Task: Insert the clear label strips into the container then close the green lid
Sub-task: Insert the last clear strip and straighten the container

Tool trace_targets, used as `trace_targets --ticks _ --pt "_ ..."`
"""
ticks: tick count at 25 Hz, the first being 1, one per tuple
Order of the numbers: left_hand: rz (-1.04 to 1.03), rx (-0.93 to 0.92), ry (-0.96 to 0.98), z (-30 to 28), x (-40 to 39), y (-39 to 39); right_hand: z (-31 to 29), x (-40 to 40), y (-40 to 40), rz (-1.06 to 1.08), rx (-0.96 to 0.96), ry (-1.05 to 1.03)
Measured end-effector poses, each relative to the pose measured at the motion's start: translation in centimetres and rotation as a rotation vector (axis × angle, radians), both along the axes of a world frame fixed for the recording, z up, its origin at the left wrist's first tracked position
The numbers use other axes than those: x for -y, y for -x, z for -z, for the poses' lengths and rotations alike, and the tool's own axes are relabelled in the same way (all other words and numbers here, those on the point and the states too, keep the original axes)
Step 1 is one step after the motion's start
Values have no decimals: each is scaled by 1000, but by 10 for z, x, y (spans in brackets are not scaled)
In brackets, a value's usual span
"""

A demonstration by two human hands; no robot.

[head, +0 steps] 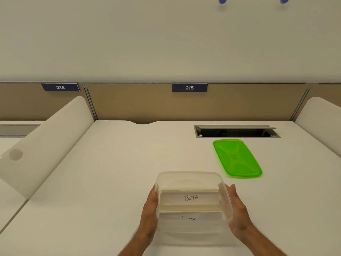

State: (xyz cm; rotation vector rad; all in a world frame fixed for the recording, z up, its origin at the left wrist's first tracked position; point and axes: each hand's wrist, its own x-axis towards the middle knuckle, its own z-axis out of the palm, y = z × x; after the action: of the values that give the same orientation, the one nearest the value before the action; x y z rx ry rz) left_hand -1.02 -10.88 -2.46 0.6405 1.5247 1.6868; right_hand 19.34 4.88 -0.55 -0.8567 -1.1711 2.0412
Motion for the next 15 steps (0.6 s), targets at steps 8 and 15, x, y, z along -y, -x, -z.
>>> trace_targets --ticks 8,15 --pt "9 -112 102 -11 2 13 6 -8 -4 -29 98 -71" --pt "68 -967 438 -54 -42 28 0 -66 -27 59 576 -608"
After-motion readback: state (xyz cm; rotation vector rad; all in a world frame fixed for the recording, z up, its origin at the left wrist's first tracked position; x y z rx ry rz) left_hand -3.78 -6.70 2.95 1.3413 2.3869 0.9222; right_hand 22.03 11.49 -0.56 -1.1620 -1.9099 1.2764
